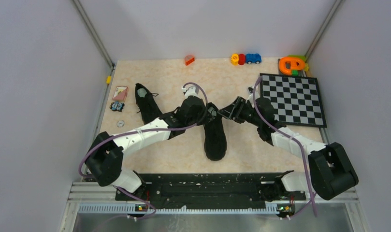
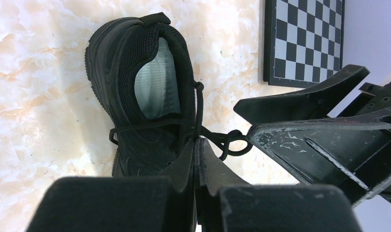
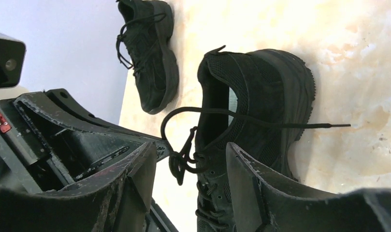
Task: Tie the shoes
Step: Cross the shoelace with the shoelace.
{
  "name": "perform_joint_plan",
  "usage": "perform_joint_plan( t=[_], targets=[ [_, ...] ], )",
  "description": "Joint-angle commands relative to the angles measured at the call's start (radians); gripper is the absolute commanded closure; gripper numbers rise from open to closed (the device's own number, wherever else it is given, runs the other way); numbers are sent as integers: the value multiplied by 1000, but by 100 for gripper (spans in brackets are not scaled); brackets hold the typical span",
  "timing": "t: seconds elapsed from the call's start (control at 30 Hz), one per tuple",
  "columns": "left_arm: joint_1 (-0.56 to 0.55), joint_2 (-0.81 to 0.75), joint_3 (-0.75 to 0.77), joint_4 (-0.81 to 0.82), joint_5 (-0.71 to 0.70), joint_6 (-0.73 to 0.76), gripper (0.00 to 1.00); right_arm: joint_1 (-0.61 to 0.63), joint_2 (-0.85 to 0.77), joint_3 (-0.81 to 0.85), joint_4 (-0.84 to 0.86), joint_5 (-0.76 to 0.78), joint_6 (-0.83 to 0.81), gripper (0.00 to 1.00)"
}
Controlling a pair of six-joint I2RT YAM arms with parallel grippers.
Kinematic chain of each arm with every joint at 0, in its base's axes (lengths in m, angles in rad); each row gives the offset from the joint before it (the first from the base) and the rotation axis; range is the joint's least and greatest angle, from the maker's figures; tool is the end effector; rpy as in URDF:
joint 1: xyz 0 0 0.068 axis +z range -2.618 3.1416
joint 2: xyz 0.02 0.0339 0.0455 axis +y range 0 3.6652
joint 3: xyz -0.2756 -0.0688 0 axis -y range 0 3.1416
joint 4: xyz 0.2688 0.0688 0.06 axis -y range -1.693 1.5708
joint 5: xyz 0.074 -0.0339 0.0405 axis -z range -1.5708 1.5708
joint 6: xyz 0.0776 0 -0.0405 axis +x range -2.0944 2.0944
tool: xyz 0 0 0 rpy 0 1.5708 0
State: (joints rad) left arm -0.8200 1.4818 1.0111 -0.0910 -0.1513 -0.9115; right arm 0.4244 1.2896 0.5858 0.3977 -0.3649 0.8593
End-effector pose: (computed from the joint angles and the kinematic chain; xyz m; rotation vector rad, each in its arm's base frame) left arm 0.2745 -0.2771 0.2393 -0.1967 2.2406 -0.8347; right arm 0.2865 0.1599 0.2059 0.1698 2.0390 1.1891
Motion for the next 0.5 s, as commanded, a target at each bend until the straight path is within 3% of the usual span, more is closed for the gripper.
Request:
perform_joint_plan(
  t=[0.0, 0.23, 0.47],
  targets=[
    [4, 14, 23, 2, 7, -4, 100, -9, -42, 86, -44, -50, -102, 45],
    [7, 12, 29, -8, 12, 0, 100, -9, -90, 111, -193, -56, -203, 65],
    [7, 11, 30, -12, 16, 2, 100, -8, -97, 94, -219, -102, -233, 75]
  ],
)
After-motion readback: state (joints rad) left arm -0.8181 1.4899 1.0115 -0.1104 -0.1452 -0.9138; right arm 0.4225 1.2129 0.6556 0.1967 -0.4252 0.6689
